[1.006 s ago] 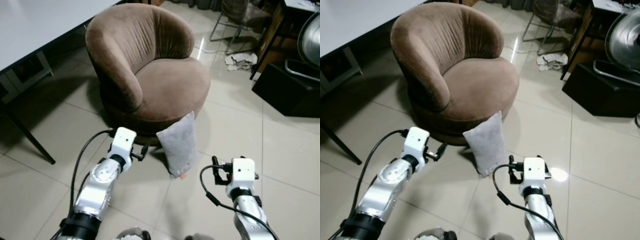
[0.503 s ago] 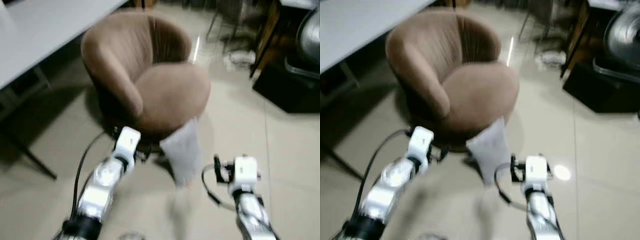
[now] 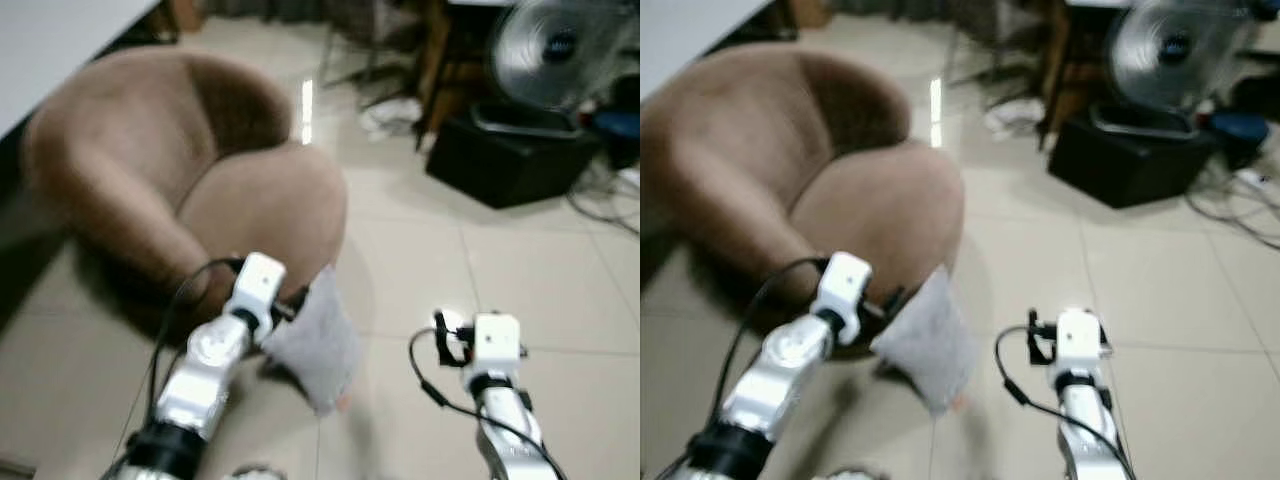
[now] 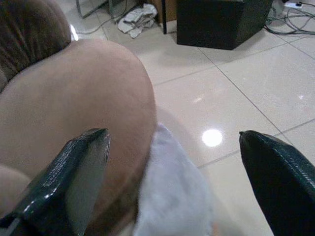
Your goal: Move the pillow to the sofa from floor
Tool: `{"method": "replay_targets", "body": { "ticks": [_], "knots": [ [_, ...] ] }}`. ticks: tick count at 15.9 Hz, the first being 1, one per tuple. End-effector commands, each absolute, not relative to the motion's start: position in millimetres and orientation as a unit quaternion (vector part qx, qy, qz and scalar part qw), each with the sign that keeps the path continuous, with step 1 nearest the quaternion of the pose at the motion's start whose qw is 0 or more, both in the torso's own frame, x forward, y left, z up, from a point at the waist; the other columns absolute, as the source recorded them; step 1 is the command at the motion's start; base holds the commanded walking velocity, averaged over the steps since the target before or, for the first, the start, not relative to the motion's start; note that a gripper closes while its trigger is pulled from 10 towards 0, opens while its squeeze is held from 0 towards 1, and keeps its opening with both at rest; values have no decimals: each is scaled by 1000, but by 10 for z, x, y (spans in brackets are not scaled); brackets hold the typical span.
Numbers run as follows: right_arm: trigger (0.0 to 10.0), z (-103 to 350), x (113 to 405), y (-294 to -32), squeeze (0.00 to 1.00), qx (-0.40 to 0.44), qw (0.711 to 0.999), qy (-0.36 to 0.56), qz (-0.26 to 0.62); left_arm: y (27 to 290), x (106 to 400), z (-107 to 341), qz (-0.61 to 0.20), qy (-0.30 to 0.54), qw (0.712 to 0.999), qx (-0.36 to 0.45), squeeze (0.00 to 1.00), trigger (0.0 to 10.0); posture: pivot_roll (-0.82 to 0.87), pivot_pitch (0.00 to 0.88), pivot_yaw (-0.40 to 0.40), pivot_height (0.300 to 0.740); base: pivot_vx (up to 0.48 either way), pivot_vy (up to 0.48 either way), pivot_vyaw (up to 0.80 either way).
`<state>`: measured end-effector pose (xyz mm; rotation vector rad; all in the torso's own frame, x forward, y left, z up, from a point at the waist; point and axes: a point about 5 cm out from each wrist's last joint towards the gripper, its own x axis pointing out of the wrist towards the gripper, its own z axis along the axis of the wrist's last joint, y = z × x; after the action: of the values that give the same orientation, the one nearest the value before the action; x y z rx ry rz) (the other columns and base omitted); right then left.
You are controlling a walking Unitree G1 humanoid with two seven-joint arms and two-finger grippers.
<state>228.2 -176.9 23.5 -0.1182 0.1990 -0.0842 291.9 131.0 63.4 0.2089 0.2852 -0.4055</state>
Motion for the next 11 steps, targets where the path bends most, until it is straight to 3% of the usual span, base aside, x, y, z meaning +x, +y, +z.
{"method": "replay_targets", "body": {
  "ticks": [1,11],
  "knots": [
    [10000,231,2293,-1714,0,-58,992,102,-36,1374,2905,591,-185,153,964,113,0,10000,-33,69,0,740,0,0,0],
    [10000,219,2282,-1729,0,-67,991,108,-39,1439,2941,571,-150,158,968,123,0,10000,-37,81,-2,740,0,0,0]
  ]
}}
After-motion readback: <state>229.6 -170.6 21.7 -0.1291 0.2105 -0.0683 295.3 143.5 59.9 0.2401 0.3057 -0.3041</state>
